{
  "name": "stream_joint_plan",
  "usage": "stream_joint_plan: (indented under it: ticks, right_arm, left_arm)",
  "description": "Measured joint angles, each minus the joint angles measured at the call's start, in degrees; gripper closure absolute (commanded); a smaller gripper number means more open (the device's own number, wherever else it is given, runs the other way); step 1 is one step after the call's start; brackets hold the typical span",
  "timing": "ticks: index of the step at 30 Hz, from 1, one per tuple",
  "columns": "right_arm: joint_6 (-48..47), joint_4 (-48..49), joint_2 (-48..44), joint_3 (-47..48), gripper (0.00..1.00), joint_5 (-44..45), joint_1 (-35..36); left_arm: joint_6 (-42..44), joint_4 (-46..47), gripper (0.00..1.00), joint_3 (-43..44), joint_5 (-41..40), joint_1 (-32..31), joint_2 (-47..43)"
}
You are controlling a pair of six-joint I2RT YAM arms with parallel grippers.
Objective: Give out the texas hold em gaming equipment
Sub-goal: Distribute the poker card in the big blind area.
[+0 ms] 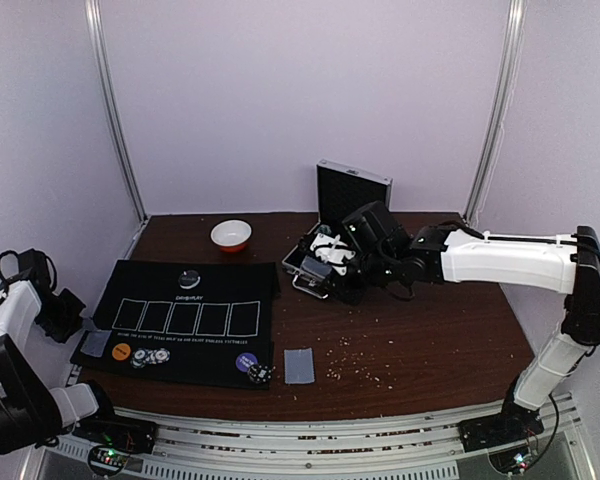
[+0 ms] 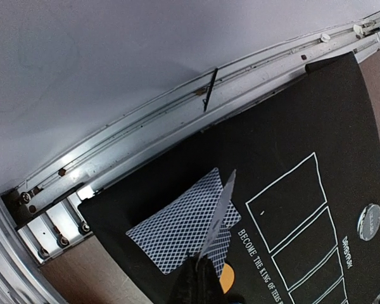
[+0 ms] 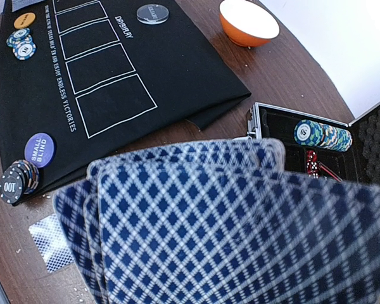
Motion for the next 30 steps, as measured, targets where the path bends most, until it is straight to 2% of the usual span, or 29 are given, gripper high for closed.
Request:
stream_joint_plan:
  ticks: [11, 22, 30]
  right_arm:
    - [0.0, 0.8, -0.7, -0.9, 0.60, -1.5, -1.1]
    - [0.0, 0.8, -0.7, -0.9, 0.60, -1.9, -1.3]
    - [-0.7, 0.8, -0.7, -0.9, 0.60, -1.9, -1.3]
  left_arm:
    - [-0.8, 3.2, 1.00, -4.3, 3.7, 1.4, 0.2]
    - [-2.7, 5.9, 1.00, -4.2, 5.0, 1.5, 0.1]
    - [-5.9, 8.3, 1.00, -10.5, 4.8, 1.5, -1.4]
